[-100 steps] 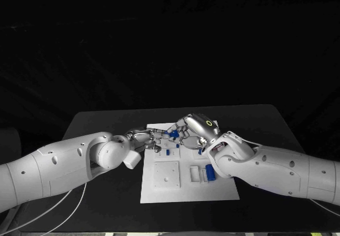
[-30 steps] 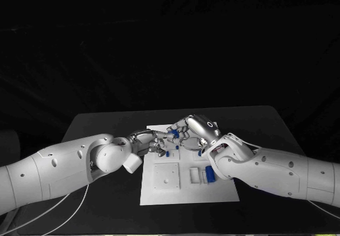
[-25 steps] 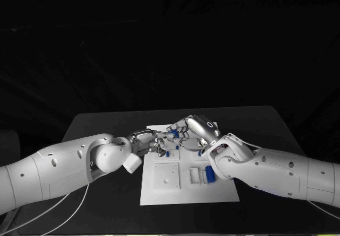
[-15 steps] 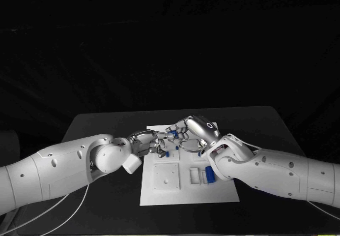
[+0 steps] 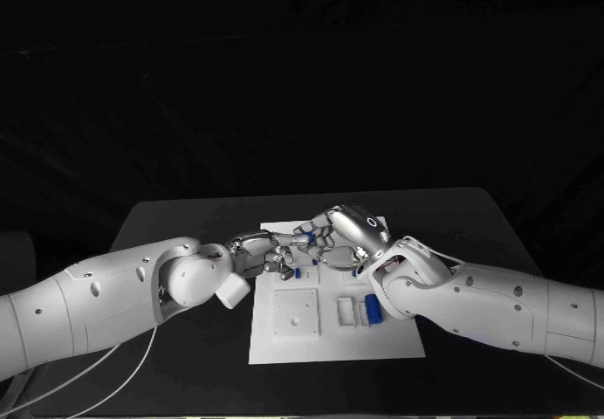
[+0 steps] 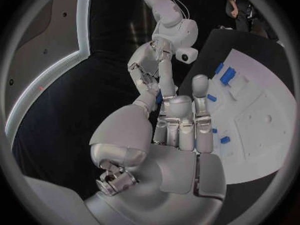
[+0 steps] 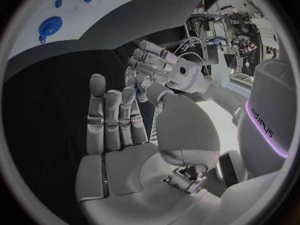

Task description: Assemble the parts on the task board

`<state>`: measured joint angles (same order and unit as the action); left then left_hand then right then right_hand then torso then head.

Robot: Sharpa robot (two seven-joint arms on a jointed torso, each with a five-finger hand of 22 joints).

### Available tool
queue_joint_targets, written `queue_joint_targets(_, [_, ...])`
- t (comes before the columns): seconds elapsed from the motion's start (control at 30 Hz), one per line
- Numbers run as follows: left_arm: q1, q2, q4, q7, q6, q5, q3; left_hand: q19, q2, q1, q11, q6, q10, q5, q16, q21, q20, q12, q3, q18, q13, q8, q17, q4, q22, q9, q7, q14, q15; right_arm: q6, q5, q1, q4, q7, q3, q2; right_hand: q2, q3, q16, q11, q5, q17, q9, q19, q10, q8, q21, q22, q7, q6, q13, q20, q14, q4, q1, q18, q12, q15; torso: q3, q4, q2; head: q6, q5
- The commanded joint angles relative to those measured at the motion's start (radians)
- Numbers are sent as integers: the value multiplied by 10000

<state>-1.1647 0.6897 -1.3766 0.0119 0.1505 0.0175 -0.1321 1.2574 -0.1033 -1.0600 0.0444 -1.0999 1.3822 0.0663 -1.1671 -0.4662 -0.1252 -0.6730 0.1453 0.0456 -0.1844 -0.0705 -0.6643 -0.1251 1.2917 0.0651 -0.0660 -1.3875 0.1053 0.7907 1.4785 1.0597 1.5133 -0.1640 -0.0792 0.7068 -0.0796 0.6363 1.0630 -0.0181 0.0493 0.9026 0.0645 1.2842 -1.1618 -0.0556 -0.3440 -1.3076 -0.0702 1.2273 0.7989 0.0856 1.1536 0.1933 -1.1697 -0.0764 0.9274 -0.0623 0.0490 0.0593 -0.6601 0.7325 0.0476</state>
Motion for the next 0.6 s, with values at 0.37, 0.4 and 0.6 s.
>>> queue_joint_targets(0.37, [-4, 70, 67, -55, 246, -559, 3, -105, 799, -586, -73, 987, -312, -84, 97, 29, 92, -136, -1743, -30, -10, 71, 158, 447, -60, -21, -167, 213, -68, -343, 8, -1, 10, -220, 4, 31, 289, 403, -63, -55, -14, 49, 13, -79, -40, -79, -86, -169, 57, 114, 52, 0, -15, -246, 124, -41, -117, -20, -1, 3, -2, 7, 10])
queue_joint_targets(0.4, [-4, 73, 71, -46, 242, -578, 3, -112, 834, -594, -67, 1106, -339, -103, 101, 30, 96, -154, -1822, -29, -13, 74, 174, 485, -62, -24, -165, 231, -65, -363, 8, -1, 10, -221, 4, 32, 289, 403, -63, -55, -14, 49, 13, -79, -40, -79, -86, -169, 57, 114, 52, 0, -15, -246, 124, -41, -117, -20, -2, 3, -2, 5, 9])
queue_joint_targets(0.6, [-3, 120, 116, 124, 83, -806, 4, -138, 960, -639, -126, 1666, -515, -128, 116, 41, 129, -232, -1943, -12, -11, 97, 245, 664, -82, -46, -239, 299, -113, -524, -31, -1, 12, -214, 4, 49, 327, 359, -83, -56, -13, 54, 11, -96, -38, -77, -85, -161, 59, 122, 66, -2, -21, -179, 154, -38, -147, -18, -3, 1, 0, 20, 9])
